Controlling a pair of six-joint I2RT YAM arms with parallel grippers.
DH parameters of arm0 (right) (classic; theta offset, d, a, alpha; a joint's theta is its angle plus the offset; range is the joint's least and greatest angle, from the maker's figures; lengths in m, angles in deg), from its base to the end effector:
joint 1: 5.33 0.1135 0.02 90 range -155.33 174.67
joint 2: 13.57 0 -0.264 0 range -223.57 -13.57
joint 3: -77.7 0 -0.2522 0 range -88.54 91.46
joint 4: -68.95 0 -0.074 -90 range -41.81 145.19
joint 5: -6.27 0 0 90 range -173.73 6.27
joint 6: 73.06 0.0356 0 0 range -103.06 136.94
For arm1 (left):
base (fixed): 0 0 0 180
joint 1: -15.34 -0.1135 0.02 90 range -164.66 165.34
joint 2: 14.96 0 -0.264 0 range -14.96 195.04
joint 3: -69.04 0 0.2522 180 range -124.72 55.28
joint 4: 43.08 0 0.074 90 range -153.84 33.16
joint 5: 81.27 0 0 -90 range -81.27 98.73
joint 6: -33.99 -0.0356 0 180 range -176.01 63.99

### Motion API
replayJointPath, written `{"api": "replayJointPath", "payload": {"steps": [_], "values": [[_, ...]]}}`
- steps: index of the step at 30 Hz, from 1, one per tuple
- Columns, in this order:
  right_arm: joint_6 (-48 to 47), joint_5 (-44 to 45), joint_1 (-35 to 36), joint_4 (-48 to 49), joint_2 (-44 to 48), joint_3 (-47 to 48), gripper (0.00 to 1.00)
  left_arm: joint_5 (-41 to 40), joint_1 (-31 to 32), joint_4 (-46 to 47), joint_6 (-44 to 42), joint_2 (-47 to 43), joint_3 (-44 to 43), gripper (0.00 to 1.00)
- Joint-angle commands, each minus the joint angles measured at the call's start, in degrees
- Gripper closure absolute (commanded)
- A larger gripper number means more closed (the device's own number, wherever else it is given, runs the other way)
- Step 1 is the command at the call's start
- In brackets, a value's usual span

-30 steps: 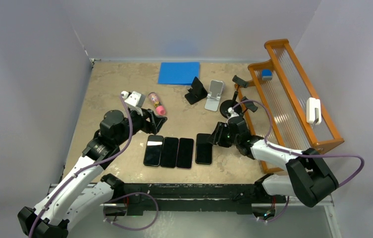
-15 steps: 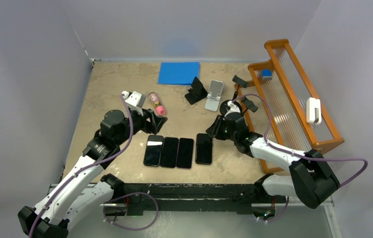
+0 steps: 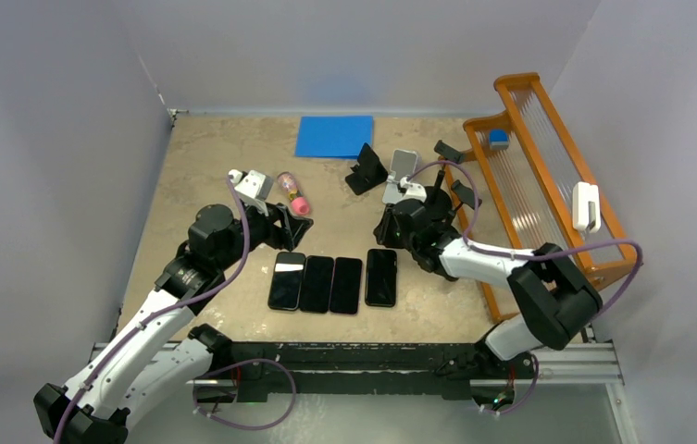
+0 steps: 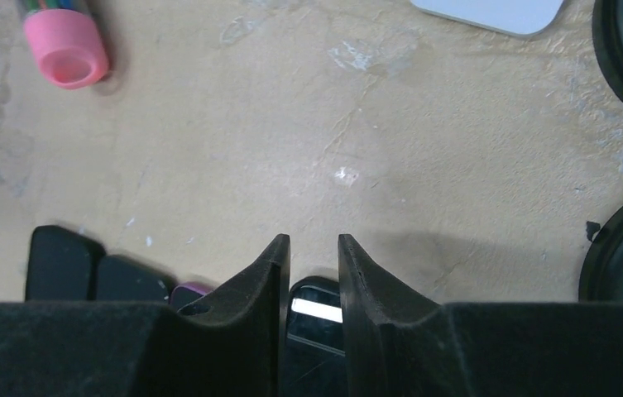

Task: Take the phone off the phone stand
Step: Place the phone at the center of the board.

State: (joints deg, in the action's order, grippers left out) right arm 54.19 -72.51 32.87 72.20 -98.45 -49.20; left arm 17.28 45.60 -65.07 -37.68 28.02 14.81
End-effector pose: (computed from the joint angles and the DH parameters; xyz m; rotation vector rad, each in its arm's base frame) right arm 0.2452 0.1841 0.1916 0.1058 2.1125 0.6041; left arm 0.1541 -0.0960 0.3223 0.3001 1.7918 -0.7414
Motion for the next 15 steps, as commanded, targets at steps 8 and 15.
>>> {"api": "replayJointPath", "payload": {"steps": [8,15], "values": [[-2.9,2.0,0.1,2.6,-5.6,2.5,0.71,0.6,0.1,1.8,-1.2,-0.2,0.0,0.36],[-3.4,0.6,0.5,3.2,-5.6,0.6,0.72,0.6,0.1,1.9,-1.3,-0.1,-0.1,0.36]]}}
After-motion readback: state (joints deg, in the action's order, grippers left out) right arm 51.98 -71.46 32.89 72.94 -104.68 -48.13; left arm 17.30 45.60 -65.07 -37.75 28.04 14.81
